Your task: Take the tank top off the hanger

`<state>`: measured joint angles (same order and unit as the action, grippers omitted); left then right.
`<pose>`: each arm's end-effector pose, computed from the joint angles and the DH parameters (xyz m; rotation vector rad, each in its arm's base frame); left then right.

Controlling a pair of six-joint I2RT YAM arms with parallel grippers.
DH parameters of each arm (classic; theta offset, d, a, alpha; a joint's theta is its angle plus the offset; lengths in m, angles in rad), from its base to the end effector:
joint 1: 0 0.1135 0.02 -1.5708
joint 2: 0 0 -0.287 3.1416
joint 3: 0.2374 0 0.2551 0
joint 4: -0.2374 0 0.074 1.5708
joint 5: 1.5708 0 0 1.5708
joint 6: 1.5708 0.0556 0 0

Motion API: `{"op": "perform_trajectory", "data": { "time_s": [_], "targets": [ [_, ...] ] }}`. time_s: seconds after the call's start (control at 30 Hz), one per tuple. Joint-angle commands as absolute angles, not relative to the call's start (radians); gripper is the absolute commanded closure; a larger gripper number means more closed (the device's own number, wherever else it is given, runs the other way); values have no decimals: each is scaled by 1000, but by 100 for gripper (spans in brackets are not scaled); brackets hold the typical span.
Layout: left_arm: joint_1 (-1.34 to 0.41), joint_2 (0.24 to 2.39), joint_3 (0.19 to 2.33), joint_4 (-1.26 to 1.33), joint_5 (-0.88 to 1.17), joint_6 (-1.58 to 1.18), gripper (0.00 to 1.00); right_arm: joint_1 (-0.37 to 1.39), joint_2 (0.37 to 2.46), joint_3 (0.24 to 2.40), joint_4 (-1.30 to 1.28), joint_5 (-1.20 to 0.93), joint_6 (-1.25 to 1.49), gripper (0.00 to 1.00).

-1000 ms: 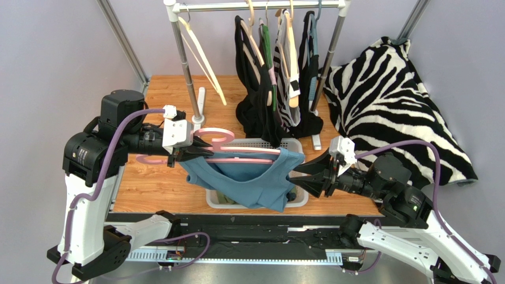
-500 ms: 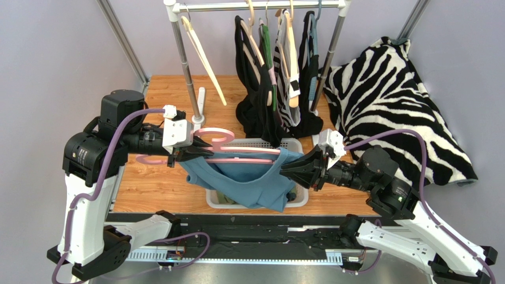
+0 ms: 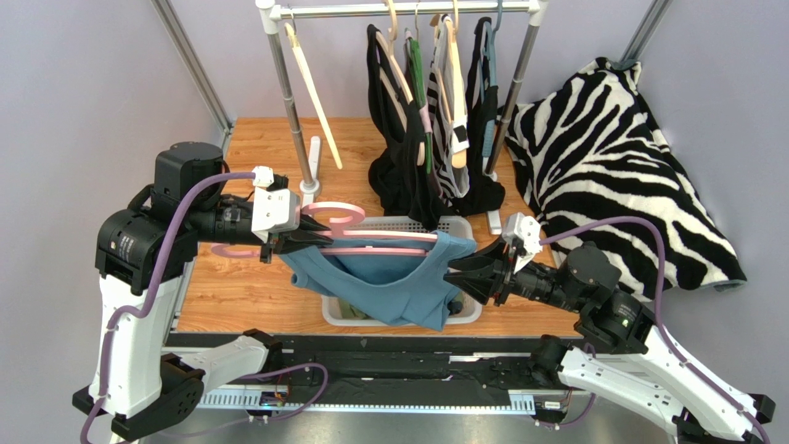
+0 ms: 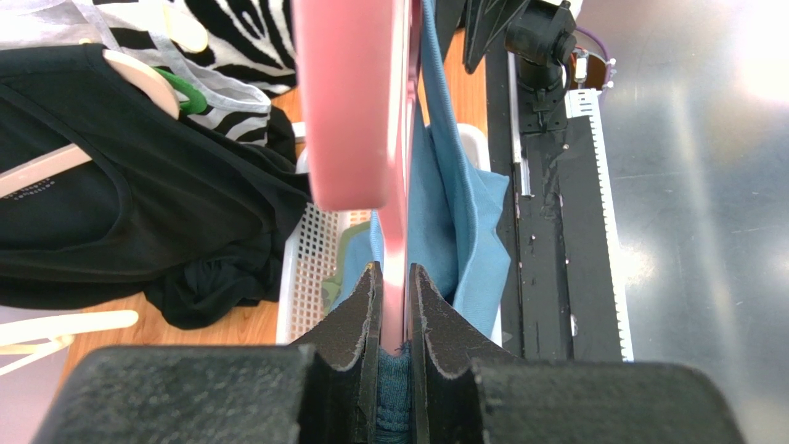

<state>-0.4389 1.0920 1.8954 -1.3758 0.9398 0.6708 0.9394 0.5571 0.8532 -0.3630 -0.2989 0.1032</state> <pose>0.0773 -0.0859 0.5305 1.4621 1.3507 -0.8467 0.0593 0.1089 0.3865 -0.9213 1.4760 1.0275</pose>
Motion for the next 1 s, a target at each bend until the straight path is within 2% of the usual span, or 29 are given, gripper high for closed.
{"op": "perform_trajectory", "data": {
  "time_s": [0.0,0.63,0.97],
  "targets": [
    [-440,1081,1914,-1479,968,667,100,939,511,850,-365,-256,120,64],
    [-436,1069,1907,-1482,974,666,100,939,512,957,-459,-206,41,61],
    [-431,1069,1904,-1482,982,664,100,939,566,960,-384,-238,41,62]
  ]
}}
